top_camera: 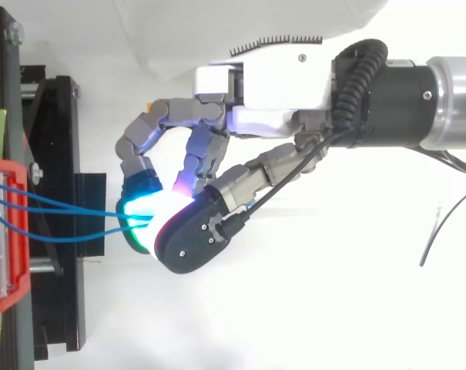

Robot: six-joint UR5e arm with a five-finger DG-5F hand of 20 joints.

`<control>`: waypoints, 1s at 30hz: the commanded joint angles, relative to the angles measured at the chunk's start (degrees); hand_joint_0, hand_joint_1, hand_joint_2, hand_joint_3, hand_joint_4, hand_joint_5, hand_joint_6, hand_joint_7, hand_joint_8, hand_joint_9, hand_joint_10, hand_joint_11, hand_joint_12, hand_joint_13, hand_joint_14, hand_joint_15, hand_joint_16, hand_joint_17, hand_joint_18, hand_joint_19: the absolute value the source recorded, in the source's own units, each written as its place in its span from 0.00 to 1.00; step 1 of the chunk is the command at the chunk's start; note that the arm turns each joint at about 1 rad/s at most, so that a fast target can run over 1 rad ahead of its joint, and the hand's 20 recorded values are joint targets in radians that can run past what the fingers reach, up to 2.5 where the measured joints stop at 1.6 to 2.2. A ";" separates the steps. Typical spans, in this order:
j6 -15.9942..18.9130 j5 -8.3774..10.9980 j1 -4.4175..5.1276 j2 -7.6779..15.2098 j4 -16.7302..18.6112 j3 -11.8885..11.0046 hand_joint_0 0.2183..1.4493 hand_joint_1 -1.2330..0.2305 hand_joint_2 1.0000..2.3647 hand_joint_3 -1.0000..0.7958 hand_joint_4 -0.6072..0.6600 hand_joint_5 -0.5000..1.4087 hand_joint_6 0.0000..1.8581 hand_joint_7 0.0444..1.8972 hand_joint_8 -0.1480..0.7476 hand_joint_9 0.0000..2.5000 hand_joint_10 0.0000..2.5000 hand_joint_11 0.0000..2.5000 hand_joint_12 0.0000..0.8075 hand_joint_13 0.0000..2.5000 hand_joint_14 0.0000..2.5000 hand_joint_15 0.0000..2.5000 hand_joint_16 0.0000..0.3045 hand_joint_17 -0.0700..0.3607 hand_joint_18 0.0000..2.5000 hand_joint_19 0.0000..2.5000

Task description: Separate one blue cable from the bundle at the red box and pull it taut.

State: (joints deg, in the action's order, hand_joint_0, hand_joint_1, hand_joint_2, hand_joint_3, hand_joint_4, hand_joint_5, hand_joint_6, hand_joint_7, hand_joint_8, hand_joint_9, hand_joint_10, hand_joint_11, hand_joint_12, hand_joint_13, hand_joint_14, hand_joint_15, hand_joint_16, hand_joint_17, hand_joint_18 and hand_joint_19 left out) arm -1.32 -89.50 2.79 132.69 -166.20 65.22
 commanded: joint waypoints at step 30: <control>0.00 -0.06 0.02 0.03 0.44 -0.01 0.20 0.41 0.00 0.28 0.53 0.19 0.49 0.56 0.53 0.49 0.01 0.47 0.50 0.49 0.01 0.45 0.19 0.46 0.41 0.36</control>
State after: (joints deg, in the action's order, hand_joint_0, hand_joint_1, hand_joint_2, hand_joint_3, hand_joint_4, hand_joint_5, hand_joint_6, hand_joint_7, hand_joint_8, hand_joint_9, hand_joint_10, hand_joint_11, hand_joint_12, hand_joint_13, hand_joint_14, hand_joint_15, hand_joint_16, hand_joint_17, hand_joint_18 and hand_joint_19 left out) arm -1.32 -89.54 2.81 132.68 -165.76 65.22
